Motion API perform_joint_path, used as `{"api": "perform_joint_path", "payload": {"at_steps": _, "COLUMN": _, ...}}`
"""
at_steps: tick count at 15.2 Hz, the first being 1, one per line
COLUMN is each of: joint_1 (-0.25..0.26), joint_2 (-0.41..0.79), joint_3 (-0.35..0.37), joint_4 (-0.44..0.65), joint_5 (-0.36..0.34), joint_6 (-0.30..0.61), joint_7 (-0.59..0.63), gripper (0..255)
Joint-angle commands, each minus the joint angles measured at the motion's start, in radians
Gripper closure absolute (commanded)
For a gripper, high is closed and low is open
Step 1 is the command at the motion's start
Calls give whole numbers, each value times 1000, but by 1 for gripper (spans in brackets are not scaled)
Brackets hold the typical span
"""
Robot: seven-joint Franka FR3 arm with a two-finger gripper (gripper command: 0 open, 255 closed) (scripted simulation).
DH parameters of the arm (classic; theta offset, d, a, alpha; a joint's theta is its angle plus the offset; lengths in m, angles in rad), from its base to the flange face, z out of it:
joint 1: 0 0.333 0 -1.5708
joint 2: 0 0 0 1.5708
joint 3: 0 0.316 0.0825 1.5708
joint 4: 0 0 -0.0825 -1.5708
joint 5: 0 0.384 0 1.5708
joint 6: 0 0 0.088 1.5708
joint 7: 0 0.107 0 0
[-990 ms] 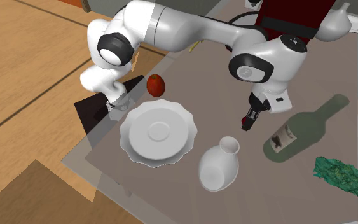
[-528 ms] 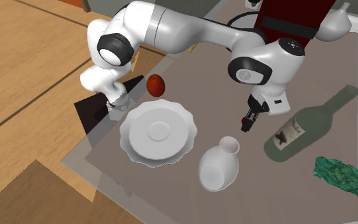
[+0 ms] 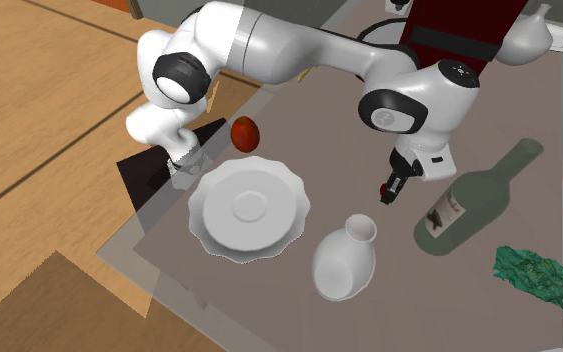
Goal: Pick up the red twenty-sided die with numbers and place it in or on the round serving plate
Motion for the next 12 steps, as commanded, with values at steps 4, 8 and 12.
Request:
{"api": "perform_joint_path", "payload": {"at_steps": 4, "joint_1": 0, "joint_2": 0, "joint_3": 0, "joint_4": 0, "joint_5": 0, "joint_6": 0, "joint_7": 0, "gripper": 255}}
{"api": "perform_joint_path", "payload": {"at_steps": 8, "joint_1": 6, "joint_2": -1, "joint_3": 2, "joint_4": 54, "joint_5": 2, "joint_6": -53, "joint_7": -4, "gripper": 255}}
{"api": "perform_joint_path", "payload": {"at_steps": 12, "joint_1": 14, "joint_2": 4, "joint_3": 3, "joint_4": 114, "joint_5": 1, "joint_6": -109, "joint_7": -6, "gripper": 255}}
